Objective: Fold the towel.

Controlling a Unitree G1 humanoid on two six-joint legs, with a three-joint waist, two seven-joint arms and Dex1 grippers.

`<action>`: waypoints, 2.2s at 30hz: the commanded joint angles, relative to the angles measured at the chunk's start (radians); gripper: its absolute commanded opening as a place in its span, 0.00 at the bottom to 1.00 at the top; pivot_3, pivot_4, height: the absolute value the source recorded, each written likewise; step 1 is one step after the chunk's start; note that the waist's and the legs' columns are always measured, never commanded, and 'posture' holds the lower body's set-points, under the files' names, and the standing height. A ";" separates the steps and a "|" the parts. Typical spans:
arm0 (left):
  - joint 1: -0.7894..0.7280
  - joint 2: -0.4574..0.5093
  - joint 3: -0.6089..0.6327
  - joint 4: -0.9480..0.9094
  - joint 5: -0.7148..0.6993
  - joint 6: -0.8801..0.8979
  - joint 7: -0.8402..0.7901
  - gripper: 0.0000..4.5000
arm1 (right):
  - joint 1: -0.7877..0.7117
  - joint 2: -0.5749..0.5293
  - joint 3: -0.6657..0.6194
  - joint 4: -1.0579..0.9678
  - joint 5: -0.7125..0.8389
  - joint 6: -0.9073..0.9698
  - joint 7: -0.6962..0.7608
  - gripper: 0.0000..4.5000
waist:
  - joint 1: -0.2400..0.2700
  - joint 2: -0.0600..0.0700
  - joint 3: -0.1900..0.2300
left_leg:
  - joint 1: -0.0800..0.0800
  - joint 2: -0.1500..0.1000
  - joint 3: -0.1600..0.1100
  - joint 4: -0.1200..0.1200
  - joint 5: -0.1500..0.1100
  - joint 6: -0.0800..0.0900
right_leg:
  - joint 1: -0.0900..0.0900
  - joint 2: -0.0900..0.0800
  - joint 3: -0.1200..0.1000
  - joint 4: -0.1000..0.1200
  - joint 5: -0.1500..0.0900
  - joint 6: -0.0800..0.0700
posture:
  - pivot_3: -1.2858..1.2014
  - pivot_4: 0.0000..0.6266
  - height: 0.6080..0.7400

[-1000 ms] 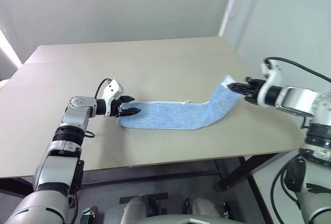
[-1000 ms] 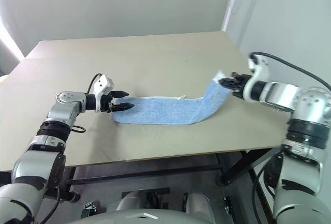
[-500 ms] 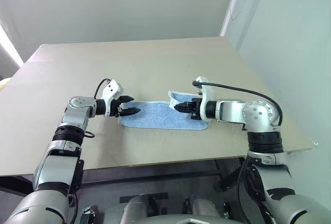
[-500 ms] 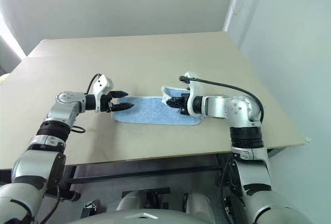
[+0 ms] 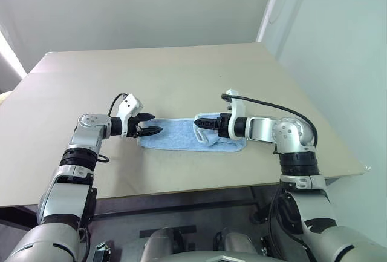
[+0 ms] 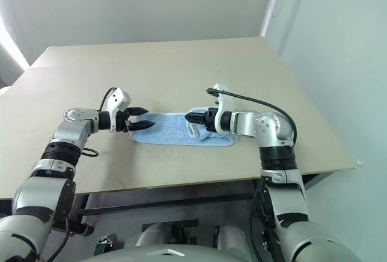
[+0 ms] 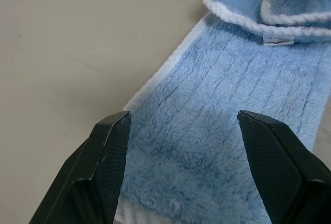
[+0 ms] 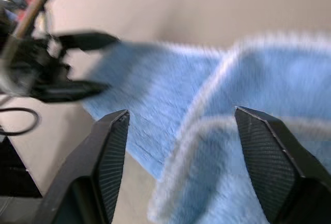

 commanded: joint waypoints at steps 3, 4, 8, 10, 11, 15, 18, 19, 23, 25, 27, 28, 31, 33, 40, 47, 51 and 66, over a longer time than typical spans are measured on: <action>-0.018 0.047 0.065 -0.016 -0.057 0.145 0.007 0.77 | 0.132 -0.180 0.048 -0.177 -0.154 -0.319 0.183 0.72 | -0.002 -0.003 0.000 | 0.001 0.000 0.000 0.000 -0.001 0.001 | 0.000 0.000 0.000 -0.002 0.000 0.000 | 0.52 0.00 0.96; -0.020 0.050 0.075 -0.013 -0.070 0.174 0.003 0.77 | 0.154 -0.189 0.070 -0.161 -0.192 -0.373 0.195 0.72 | -0.003 -0.004 0.000 | 0.002 0.000 0.000 0.000 -0.001 0.001 | 0.000 0.000 0.000 -0.003 0.000 0.000 | 0.52 0.00 0.96; -0.014 0.055 0.085 -0.022 -0.083 0.229 0.010 0.77 | 0.213 -0.174 0.224 -0.110 -0.313 -0.481 0.257 0.72 | -0.009 -0.004 0.000 | 0.002 0.001 0.000 0.000 0.000 -0.001 | 0.002 0.001 0.000 -0.001 0.000 0.000 | 0.52 0.00 0.96; -0.004 0.053 0.065 -0.018 -0.066 0.215 0.015 0.77 | 0.215 -0.131 0.303 -0.069 -0.384 -0.538 0.248 0.72 | -0.009 -0.004 0.000 | 0.002 0.002 0.000 0.000 0.001 -0.002 | 0.001 0.002 0.000 0.000 0.000 -0.001 | 0.52 0.00 0.96; -0.001 0.051 0.060 -0.016 -0.061 0.210 0.016 0.77 | 0.210 -0.107 0.319 -0.041 -0.405 -0.557 0.243 0.72 | -0.009 -0.004 0.000 | 0.002 0.003 0.000 0.000 0.001 -0.003 | 0.000 0.002 0.000 0.000 0.000 -0.001 | 0.52 0.00 0.96; -0.004 0.048 0.041 0.005 -0.040 0.210 0.036 0.77 | 0.182 -0.064 0.383 0.127 -0.537 -0.639 0.209 0.72 | -0.002 -0.004 0.000 | 0.002 0.002 0.000 0.000 0.002 -0.004 | -0.002 0.002 0.000 0.000 0.001 -0.002 | 0.52 0.00 0.96; -0.003 0.050 0.017 0.026 -0.004 0.197 0.055 0.77 | 0.182 -0.072 0.416 0.182 -0.610 -0.671 0.206 0.72 | 0.000 -0.005 0.000 | 0.002 0.001 0.000 0.000 0.002 -0.004 | -0.002 0.000 0.000 -0.001 0.001 -0.004 | 0.52 0.00 0.96; -0.003 0.051 0.007 0.033 0.007 0.197 0.060 0.77 | 0.186 -0.073 0.413 0.180 -0.617 -0.676 0.211 0.72 | 0.000 -0.005 0.000 | 0.002 0.001 0.000 0.000 0.002 -0.004 | -0.002 0.000 0.000 -0.002 0.002 -0.005 | 0.52 0.00 0.96; -0.006 0.045 -0.009 0.065 0.030 0.207 0.073 0.77 | 0.206 -0.071 0.359 0.096 -0.576 -0.642 0.238 0.72 | 0.001 -0.006 0.000 | 0.002 0.001 0.000 0.000 0.002 -0.005 | -0.002 -0.001 0.000 -0.002 0.002 -0.008 | 0.52 0.00 0.96; -0.017 0.040 -0.008 0.080 0.024 0.252 0.069 0.77 | 0.208 -0.059 0.317 0.060 -0.547 -0.616 0.234 0.72 | 0.001 -0.006 0.000 | 0.002 0.001 0.000 -0.001 0.002 -0.005 | -0.003 -0.002 0.000 -0.002 0.002 -0.008 | 0.52 0.00 0.96; -0.017 0.039 -0.013 0.077 0.021 0.288 0.055 0.77 | 0.207 -0.048 0.286 0.030 -0.528 -0.593 0.231 0.72 | 0.001 -0.006 0.000 | 0.002 0.001 0.000 -0.001 0.002 -0.005 | -0.003 -0.002 0.000 -0.002 0.002 -0.008 | 0.52 0.00 0.96; -0.022 0.038 -0.009 0.081 0.013 0.325 0.050 0.77 | 0.208 -0.043 0.272 0.015 -0.518 -0.583 0.228 0.72 | 0.001 -0.006 0.000 | 0.002 0.001 0.000 -0.002 0.002 -0.006 | -0.003 -0.002 0.000 -0.002 0.002 -0.008 | 0.52 0.00 0.96; -0.057 0.033 0.018 0.120 -0.015 0.449 0.053 0.77 | 0.210 -0.029 0.243 -0.012 -0.500 -0.555 0.220 0.72 | -0.001 -0.006 0.000 | 0.002 0.001 0.000 -0.003 0.003 -0.006 | -0.004 -0.002 0.000 -0.002 0.002 -0.008 | 0.52 0.00 0.96; -0.078 0.023 0.026 0.154 -0.016 0.500 0.073 0.77 | 0.213 -0.025 0.239 -0.018 -0.504 -0.543 0.217 0.72 | -0.001 -0.006 0.000 | 0.002 0.001 0.000 -0.003 0.003 -0.006 | -0.004 -0.002 0.000 -0.002 0.002 -0.008 | 0.52 0.00 0.96; -0.095 -0.010 0.002 0.163 -0.005 0.573 0.057 0.96 | 0.219 -0.025 0.239 -0.010 -0.516 -0.521 0.203 0.73 | 0.004 -0.005 -0.001 | 0.003 0.001 0.000 -0.003 0.003 -0.007 | -0.004 -0.002 0.000 -0.002 0.002 -0.009 | 0.52 0.00 0.96; -0.118 -0.026 -0.030 0.206 0.025 0.678 0.062 0.99 | 0.224 -0.035 0.225 -0.010 -0.515 -0.500 0.194 0.73 | 0.006 -0.004 -0.002 | 0.003 -0.003 0.000 -0.005 0.003 -0.007 | -0.004 -0.006 -0.001 -0.003 0.002 -0.009 | 0.52 0.00 0.96; -0.124 -0.026 -0.023 0.211 0.021 0.694 0.054 0.87 | 0.230 -0.040 0.217 -0.011 -0.521 -0.489 0.184 0.73 | 0.005 -0.004 -0.002 | 0.003 -0.004 0.000 -0.006 0.003 -0.007 | -0.004 -0.007 -0.001 -0.003 0.002 -0.009 | 0.52 0.00 0.96; -0.166 0.058 0.024 0.151 -0.038 0.683 -0.064 0.00 | 0.259 -0.071 0.195 -0.027 -0.529 -0.505 0.201 0.73 | -0.004 -0.007 0.001 | -0.001 -0.004 0.000 -0.007 0.003 -0.007 | -0.009 -0.008 -0.001 -0.003 0.002 -0.009 | 0.52 0.00 0.96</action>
